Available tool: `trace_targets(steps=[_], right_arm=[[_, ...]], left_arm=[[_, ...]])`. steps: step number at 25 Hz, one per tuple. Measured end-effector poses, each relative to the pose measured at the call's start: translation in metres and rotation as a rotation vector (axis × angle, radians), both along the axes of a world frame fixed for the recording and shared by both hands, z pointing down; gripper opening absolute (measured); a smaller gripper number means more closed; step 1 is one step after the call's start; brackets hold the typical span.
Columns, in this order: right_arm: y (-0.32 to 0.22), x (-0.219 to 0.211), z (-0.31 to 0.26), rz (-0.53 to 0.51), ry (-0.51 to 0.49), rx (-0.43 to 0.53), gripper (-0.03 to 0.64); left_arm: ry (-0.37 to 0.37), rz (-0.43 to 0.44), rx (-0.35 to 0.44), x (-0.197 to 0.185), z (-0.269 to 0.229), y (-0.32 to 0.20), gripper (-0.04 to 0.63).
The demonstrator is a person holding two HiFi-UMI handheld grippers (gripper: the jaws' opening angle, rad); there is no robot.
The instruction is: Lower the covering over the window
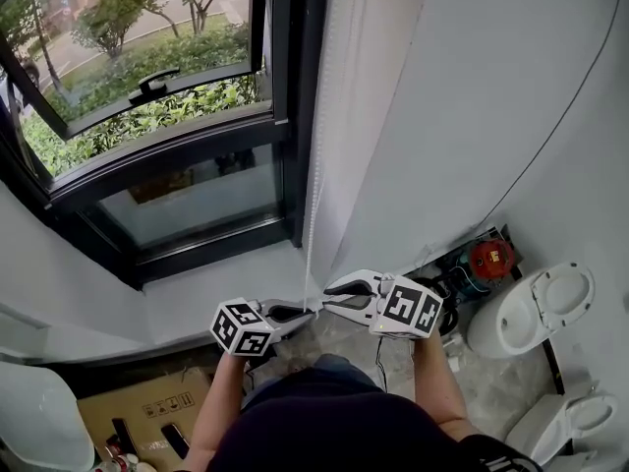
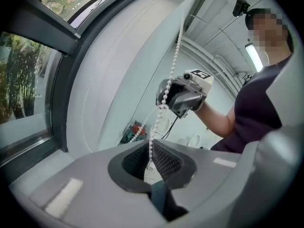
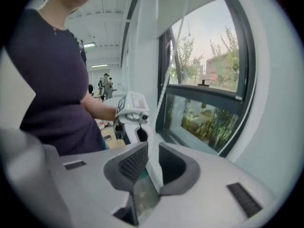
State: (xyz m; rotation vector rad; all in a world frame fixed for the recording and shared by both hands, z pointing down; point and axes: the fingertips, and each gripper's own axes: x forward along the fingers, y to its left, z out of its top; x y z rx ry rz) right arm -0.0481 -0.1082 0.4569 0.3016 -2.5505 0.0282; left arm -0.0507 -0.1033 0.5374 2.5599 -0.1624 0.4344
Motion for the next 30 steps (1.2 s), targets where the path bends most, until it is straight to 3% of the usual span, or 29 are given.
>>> trace_targets(steps=[2,5,8,16,19,23,26,30], right_arm=[[-0.006,0.0,-0.039,0.017,-0.131,0.044,0.072],[-0.015,0.003,-0.095,0.062,-0.336,0.099,0.083],[-0.026,0.003,-0.123,0.095,-0.456,0.127,0.084],[-0.035,-0.019,-0.121,0.068,-0.449,0.121,0.101],[-0.033,-0.019,-0.119,0.051,-0.453,0.095,0.034],[-0.029,-0.011,-0.119,0.032,-0.541,-0.018,0.015],[-0.029,-0.004,-0.117,0.029,-0.546,-0.039,0.015],[-0.03,0.002,-0.116,0.013,-0.504,-0.027,0.014]], left_arm=[[-0.001,-0.002,0.001,0.0,0.0,-0.001,0.025],[0.007,-0.002,-0.003,0.002,0.0,0.0,0.025],[0.018,-0.001,-0.008,0.005,0.0,0.001,0.025],[0.042,-0.013,-0.01,0.019,-0.003,0.006,0.025],[0.07,-0.047,0.007,0.022,-0.003,0.002,0.025],[0.139,-0.088,0.066,0.025,-0.002,0.0,0.025],[0.202,-0.113,0.101,0.032,-0.004,0.005,0.025],[0.297,-0.185,0.043,0.041,-0.009,0.014,0.025]])
